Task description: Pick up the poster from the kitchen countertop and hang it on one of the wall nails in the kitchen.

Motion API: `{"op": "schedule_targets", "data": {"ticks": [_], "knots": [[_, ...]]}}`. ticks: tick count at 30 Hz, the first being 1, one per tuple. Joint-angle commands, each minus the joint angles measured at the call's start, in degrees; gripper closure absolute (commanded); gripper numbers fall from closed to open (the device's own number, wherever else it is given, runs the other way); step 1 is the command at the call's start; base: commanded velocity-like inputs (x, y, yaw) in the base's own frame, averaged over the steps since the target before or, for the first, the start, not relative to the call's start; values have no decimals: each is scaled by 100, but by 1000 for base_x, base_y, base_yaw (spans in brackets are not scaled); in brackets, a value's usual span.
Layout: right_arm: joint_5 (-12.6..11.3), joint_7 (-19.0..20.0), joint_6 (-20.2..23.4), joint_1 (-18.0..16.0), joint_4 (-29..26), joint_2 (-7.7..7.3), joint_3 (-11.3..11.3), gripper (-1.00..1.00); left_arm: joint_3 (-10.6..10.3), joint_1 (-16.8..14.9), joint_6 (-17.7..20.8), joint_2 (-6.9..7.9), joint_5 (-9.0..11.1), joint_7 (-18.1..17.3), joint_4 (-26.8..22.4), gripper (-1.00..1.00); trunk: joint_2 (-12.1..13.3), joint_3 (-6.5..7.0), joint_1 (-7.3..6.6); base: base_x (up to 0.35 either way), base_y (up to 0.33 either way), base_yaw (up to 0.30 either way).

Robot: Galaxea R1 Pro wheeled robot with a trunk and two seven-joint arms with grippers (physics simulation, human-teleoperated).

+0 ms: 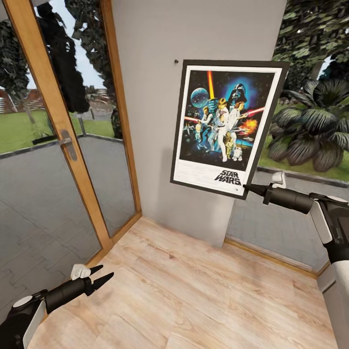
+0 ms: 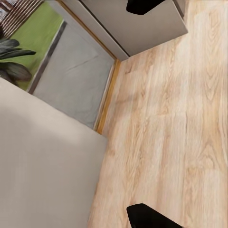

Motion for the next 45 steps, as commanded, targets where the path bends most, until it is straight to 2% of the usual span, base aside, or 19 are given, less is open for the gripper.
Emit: {"op": "schedule_targets", "data": {"ticks": [1, 22, 28, 33, 39, 45], "knots": [[-40, 22, 67, -7, 2, -1, -1, 100, 2, -4, 73, 1, 28, -24, 2, -100, -12, -12, 5, 210, 230, 0], [-38, 31, 104, -6, -62, -1, 13, 100, 1, -4, 82, 1, 28, -25, 3, -100, -12, -12, 5, 215, 288, 0], [-23, 31, 553, -6, -301, -1, 12, 100, 2, -4, 82, 0, 28, -27, 3, -100, -12, -12, 5, 221, 294, 0], [-7, 33, 666, -6, -676, -1, 23, 100, 3, -5, 75, 1, 28, -33, 0, -100, -12, -12, 5, 227, 260, 0], [-16, 46, 670, 6, -782, -5, 29, 100, 3, -5, 76, 1, 26, -33, 0, -100, -12, -12, 5, 96, 111, 0], [-1, 49, 668, 11, -801, 34, 136, 100, 3, -5, 74, 1, 24, -34, 2, -100, -12, -12, 5, 12, 15, 0]]}}
